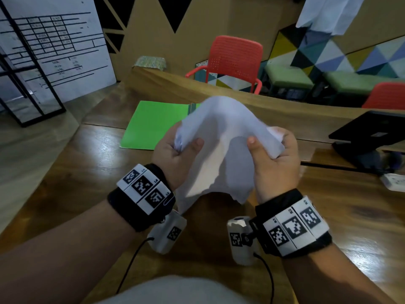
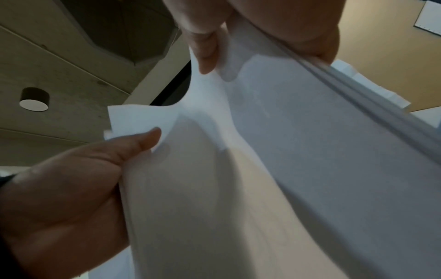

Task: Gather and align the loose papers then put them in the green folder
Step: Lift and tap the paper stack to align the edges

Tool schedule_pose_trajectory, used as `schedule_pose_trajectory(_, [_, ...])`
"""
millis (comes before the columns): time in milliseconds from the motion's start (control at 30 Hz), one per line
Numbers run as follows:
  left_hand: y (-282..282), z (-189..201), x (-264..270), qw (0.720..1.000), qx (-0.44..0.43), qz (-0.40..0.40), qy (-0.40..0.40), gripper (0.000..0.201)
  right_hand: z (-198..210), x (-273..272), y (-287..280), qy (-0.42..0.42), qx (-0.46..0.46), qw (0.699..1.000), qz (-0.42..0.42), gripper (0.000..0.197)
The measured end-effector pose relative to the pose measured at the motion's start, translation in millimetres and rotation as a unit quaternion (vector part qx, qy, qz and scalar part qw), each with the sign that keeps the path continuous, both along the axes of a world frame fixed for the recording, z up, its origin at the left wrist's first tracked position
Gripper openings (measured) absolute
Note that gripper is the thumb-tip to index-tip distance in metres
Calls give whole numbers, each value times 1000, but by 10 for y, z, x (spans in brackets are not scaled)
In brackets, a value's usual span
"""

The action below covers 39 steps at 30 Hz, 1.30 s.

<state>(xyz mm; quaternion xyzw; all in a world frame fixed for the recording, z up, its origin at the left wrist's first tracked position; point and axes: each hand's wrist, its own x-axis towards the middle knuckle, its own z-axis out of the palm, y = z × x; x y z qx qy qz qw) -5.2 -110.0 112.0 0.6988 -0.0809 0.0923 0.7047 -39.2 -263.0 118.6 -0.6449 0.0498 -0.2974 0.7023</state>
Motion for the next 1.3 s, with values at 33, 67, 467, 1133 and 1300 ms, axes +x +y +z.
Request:
schedule_pose_trajectory(33, [-5, -4, 15, 1000, -13, -23, -3, 29, 3, 14, -2, 6, -11, 1000, 0, 25])
schedule_pose_trajectory(67, [-8, -14, 31, 999, -20, -39, -3, 34, 10, 24, -4, 10, -19, 1000, 1, 25])
schedule_pose_trajectory(467, [168, -143, 184, 993, -9, 34, 109, 15, 0, 21, -293, 64, 20, 998, 4, 25])
schedule_pose_trajectory(1133, [161, -92, 144, 998, -24, -26, 57, 50, -31, 18, -204, 111, 28, 992, 45, 40])
schedule_pose_trajectory(1300, [161, -50, 101, 997, -22, 61, 44, 10, 61, 4, -189, 61, 51, 997, 5, 26])
